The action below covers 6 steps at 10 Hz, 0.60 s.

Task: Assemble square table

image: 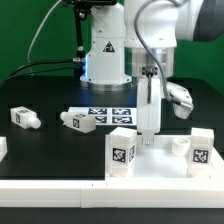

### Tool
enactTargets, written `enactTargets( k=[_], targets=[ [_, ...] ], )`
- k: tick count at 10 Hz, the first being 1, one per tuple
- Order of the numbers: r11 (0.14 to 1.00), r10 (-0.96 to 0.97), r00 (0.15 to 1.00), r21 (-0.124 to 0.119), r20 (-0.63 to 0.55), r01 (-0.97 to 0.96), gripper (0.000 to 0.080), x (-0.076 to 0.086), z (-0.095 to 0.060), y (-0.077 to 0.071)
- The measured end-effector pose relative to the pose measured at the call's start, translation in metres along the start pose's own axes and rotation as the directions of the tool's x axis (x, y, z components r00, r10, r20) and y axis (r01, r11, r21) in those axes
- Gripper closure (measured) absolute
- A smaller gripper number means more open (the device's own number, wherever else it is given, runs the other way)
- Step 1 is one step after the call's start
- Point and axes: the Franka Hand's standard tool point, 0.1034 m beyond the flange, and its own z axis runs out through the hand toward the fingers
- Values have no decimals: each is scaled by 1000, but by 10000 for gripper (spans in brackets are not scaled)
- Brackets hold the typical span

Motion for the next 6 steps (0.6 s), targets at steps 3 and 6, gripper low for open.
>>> enactTargets(
  k=[3,6],
  targets=[
    [1000,-14,1000,-6,-6,14,174,-1,5,1],
    [1000,-18,1000,-7,-7,18,360,0,6,1]
  ],
)
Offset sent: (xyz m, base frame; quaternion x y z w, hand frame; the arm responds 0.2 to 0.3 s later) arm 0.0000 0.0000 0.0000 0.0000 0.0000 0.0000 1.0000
